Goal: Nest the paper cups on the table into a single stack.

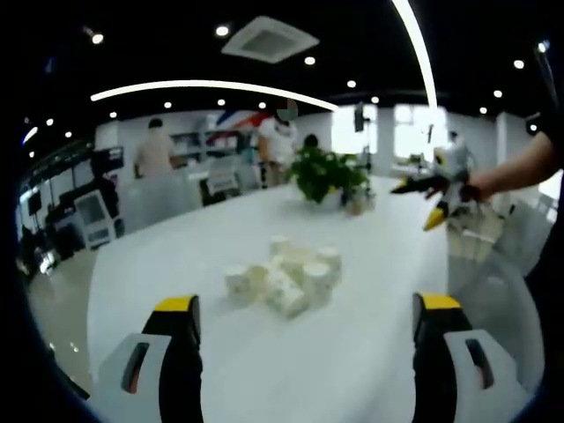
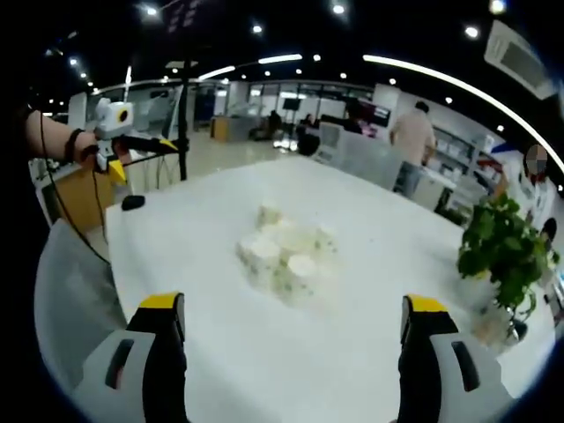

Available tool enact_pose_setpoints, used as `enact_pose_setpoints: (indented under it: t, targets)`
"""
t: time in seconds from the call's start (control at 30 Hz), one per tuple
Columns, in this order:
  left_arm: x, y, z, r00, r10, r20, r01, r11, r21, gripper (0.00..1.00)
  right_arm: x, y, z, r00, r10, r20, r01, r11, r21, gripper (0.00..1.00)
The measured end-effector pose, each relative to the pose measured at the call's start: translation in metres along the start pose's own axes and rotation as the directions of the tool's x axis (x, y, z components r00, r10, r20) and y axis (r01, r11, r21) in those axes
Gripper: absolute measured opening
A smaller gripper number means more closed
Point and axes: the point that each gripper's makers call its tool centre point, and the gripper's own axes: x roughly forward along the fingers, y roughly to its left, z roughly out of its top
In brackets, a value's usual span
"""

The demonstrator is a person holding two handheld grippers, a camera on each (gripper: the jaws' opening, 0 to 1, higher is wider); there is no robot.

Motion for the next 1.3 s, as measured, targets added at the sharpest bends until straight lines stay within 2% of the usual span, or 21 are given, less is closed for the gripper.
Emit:
enact_pose_setpoints:
  t: [0.7, 0.77, 0.87, 1.3]
  targets:
    - [0.0004, -0.0024, -0.0012, 1.000, -0.003, -0.018, 0.003, 1.000, 0.001, 0.99, 0.0036, 0.0015, -0.0026, 1.000, 0.017, -0.016, -0.017, 1.000, -0.001, 1.00]
    - [-0.0004, -0.0017, -0.0042, 0.999, 0.003, -0.038, -0.003, 1.000, 0.004, 0.99, 0.0034, 0.0015, -0.0015, 1.000, 0.016, -0.013, -0.017, 1.000, -0.003, 1.00]
    - [-0.0011, -0.0009, -0.0023, 1.000, 0.010, -0.022, -0.010, 1.000, -0.005, 0.99, 0.0029, 0.0028, -0.0020, 1.000, 0.016, -0.015, -0.016, 1.000, -0.009, 1.00]
    - [-0.0032, -0.0069, -0.0051, 0.999, -0.004, -0.032, 0.003, 1.000, -0.011, 0.99, 0.0000, 0.0051, -0.0055, 1.000, 0.014, -0.012, -0.014, 1.000, -0.001, 1.00]
